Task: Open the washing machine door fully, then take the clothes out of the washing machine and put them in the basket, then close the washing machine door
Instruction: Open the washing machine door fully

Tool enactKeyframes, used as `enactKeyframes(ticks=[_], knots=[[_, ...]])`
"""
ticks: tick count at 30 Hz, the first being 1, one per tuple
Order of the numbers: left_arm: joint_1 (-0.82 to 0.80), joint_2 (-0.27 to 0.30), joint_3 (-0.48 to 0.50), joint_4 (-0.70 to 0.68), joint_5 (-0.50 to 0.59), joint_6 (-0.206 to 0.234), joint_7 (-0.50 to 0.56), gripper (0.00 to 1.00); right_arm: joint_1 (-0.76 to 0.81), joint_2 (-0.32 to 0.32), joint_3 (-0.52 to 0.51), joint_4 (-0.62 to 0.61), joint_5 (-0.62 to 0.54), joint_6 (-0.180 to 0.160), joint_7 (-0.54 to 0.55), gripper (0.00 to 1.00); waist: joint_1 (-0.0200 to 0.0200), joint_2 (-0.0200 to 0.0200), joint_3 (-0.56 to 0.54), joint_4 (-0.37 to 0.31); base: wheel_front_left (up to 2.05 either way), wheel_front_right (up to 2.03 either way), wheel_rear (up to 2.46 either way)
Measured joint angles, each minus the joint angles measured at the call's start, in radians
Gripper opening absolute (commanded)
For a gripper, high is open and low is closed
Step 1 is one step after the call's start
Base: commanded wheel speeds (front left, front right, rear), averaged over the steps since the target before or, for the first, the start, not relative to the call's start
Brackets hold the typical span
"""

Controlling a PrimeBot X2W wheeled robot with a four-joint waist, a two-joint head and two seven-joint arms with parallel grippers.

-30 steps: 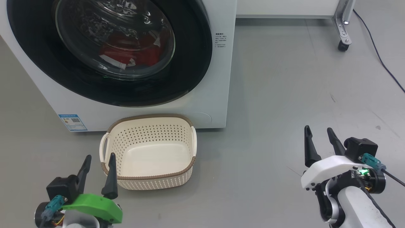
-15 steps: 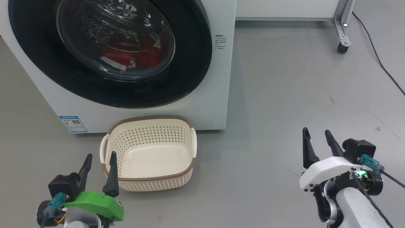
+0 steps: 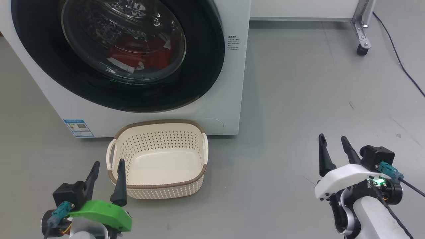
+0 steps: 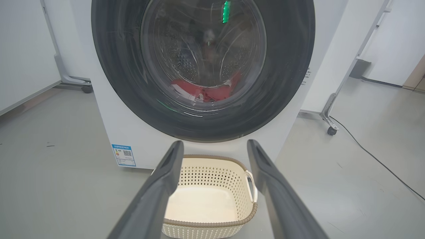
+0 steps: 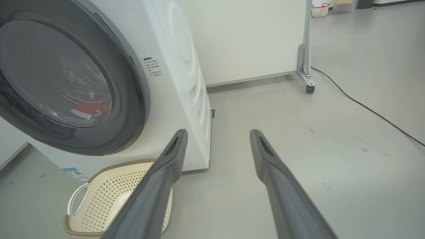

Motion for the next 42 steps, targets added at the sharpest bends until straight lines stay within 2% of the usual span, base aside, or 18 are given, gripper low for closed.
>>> enactKeyframes(ticks=[1, 2, 3, 9, 14, 18, 25, 29, 36, 42], knots=[[0.0, 0.0, 0.0, 0.0, 0.0, -0.003, 0.0, 1.0, -0.001, 0.0, 0.0, 0.0, 0.0, 0.0, -0.002, 0.5, 0.0, 0.0, 0.001, 0.001, 0.0, 0.0, 0.0], [-0.001, 0.0, 0.0, 0.0, 0.0, -0.007, 0.0, 1.0, -0.003, 0.0, -0.001, 0.0, 0.0, 0.0, -0.005, 0.33, 0.0, 0.0, 0.002, 0.001, 0.0, 0.0, 0.0], [-0.001, 0.0, 0.0, 0.0, 0.0, -0.007, 0.0, 1.0, -0.005, 0.0, -0.001, 0.0, 0.0, 0.002, -0.008, 0.01, -0.0001, 0.0, 0.003, 0.002, 0.0, 0.0, 0.0], [-0.012, -0.003, 0.003, -0.001, -0.001, -0.007, 0.0, 1.0, -0.019, 0.002, -0.026, -0.009, 0.014, 0.002, -0.013, 0.0, 0.0, 0.0, 0.02, 0.007, 0.0, 0.0, 0.0], [-0.037, -0.007, 0.005, -0.008, -0.004, -0.013, 0.0, 1.0, -0.027, 0.044, -0.084, -0.02, 0.109, 0.008, -0.017, 0.0, 0.0, 0.0, 0.05, 0.017, 0.0, 0.0, 0.0], [-0.044, -0.007, 0.004, -0.009, -0.003, -0.016, 0.0, 1.0, -0.044, 0.052, -0.105, -0.032, 0.146, 0.019, -0.017, 0.0, 0.0, 0.0, 0.067, 0.024, 0.0, 0.0, 0.0], [-0.067, -0.011, -0.001, -0.015, -0.003, -0.02, 0.0, 1.0, -0.092, 0.092, -0.196, -0.062, 0.34, 0.048, 0.013, 0.0, 0.0, 0.0, 0.114, 0.045, 0.0, 0.0, 0.0], [-0.084, -0.023, -0.012, -0.016, -0.001, -0.025, 0.0, 1.0, -0.128, 0.102, -0.264, -0.072, 0.5, 0.064, 0.052, 0.0, 0.0, 0.0, 0.145, 0.059, 0.0, 0.0, 0.0], [-0.122, -0.029, -0.023, -0.019, 0.007, -0.031, -0.001, 1.0, -0.224, 0.098, -0.333, -0.08, 0.63, 0.059, 0.123, 0.0, 0.0, 0.0, 0.205, 0.089, 0.0, 0.0, 0.0], [-0.162, -0.047, -0.024, -0.033, 0.007, -0.035, -0.001, 1.0, -0.349, 0.095, -0.368, -0.11, 0.722, 0.033, 0.202, 0.0, 0.0, 0.0, 0.27, 0.121, 0.0, 0.0, 0.0]])
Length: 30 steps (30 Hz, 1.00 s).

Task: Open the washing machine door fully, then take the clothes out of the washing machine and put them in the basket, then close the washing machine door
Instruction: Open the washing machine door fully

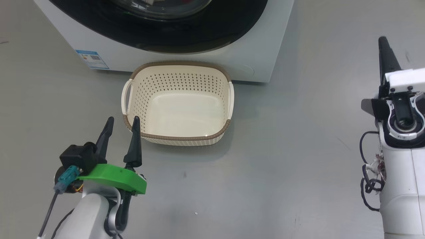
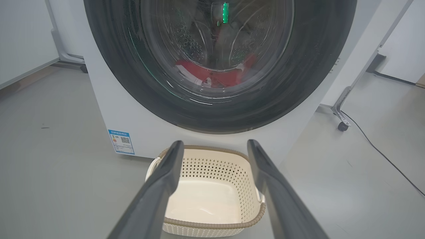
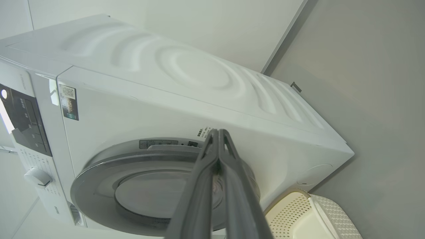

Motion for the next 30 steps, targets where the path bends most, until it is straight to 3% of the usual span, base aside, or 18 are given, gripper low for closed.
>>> enactKeyframes(ticks=[12, 30], knots=[[-0.067, -0.032, -0.022, -0.007, 0.011, -0.026, 0.0, 1.0, -0.21, -0.07, -0.048, -0.026, 0.073, -0.052, 0.12, 0.0, 0.0, 0.0, 0.119, 0.065, 0.0, 0.0, 0.0], [-0.135, -0.079, -0.022, 0.024, -0.024, -0.061, 0.0, 1.0, -0.445, -0.103, -0.078, 0.085, 0.149, -0.071, 0.223, 0.0, 0.0001, 0.0, 0.237, 0.194, 0.0, 0.0, 0.0]])
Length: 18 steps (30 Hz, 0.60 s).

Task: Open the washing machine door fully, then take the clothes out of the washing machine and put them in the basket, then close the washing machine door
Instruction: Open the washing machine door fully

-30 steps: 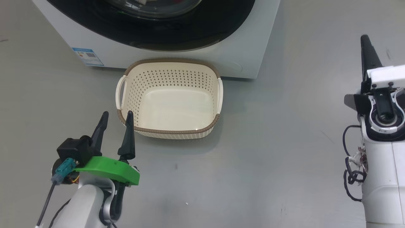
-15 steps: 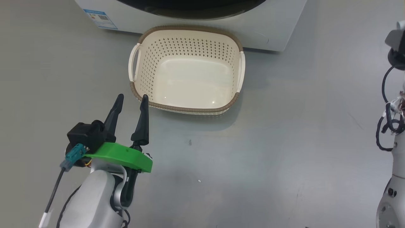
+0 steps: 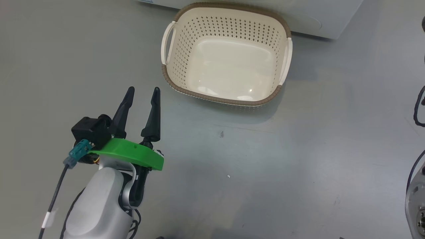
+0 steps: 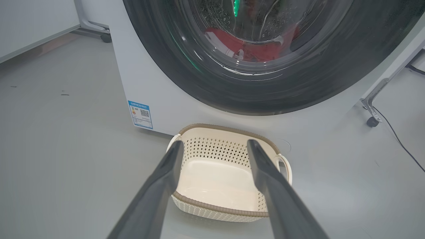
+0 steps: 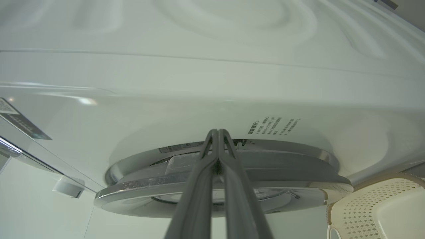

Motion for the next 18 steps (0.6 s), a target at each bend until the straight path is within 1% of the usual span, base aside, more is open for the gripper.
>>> enactKeyframes(ticks=[6, 12, 18], knots=[[-0.01, -0.007, -0.005, 0.011, -0.003, -0.008, -0.003, 1.0, -0.064, -0.021, -0.002, 0.049, 0.009, 0.0, 0.022, 0.0, 0.0, 0.0, 0.019, 0.039, 0.0, 0.0, 0.0], [-0.014, -0.011, -0.003, 0.019, 0.004, -0.009, -0.003, 1.0, -0.107, -0.02, -0.003, 0.11, 0.02, -0.001, 0.039, 0.0, 0.0, 0.0, 0.029, 0.07, 0.0, 0.0, 0.0], [-0.014, -0.016, 0.0, 0.022, 0.004, -0.012, -0.003, 1.0, -0.14, -0.012, 0.009, 0.163, 0.02, -0.001, 0.052, 0.0, 0.0, 0.0, 0.031, 0.084, 0.0, 0.0, 0.0]])
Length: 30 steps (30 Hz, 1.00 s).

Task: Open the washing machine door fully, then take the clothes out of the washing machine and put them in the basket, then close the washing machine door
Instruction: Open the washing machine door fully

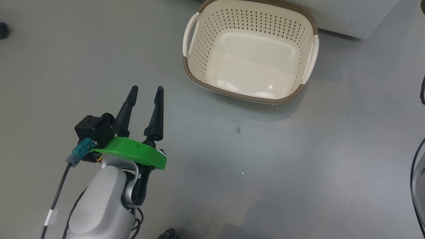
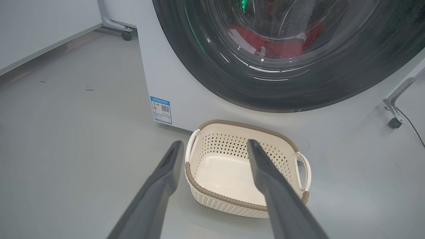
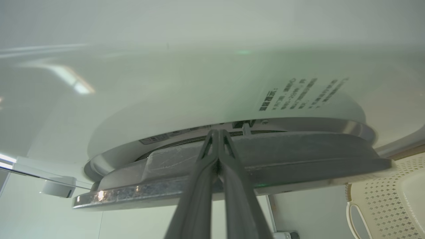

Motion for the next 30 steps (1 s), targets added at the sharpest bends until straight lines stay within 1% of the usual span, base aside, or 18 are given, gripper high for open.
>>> enactKeyframes(ticks=[9, 19, 30], knots=[[0.0, -0.007, 0.008, 0.004, 0.0, -0.007, 0.0, 1.0, -0.05, 0.005, 0.004, 0.046, 0.007, 0.0, 0.018, 0.0, 0.0, 0.0, 0.001, 0.017, 0.0, 0.0, 0.0], [0.0, -0.009, 0.018, 0.009, 0.0, -0.009, 0.0, 1.0, -0.093, -0.019, 0.012, 0.11, 0.004, 0.0, 0.037, 0.0, 0.0, 0.0, 0.002, 0.036, 0.0, 0.0, 0.0], [0.0, -0.01, 0.021, 0.009, 0.0, -0.012, 0.0, 1.0, -0.119, -0.035, 0.026, 0.179, 0.011, 0.0, 0.115, 0.0, 0.0, 0.0, -0.002, 0.038, 0.0, 0.0, 0.0]])
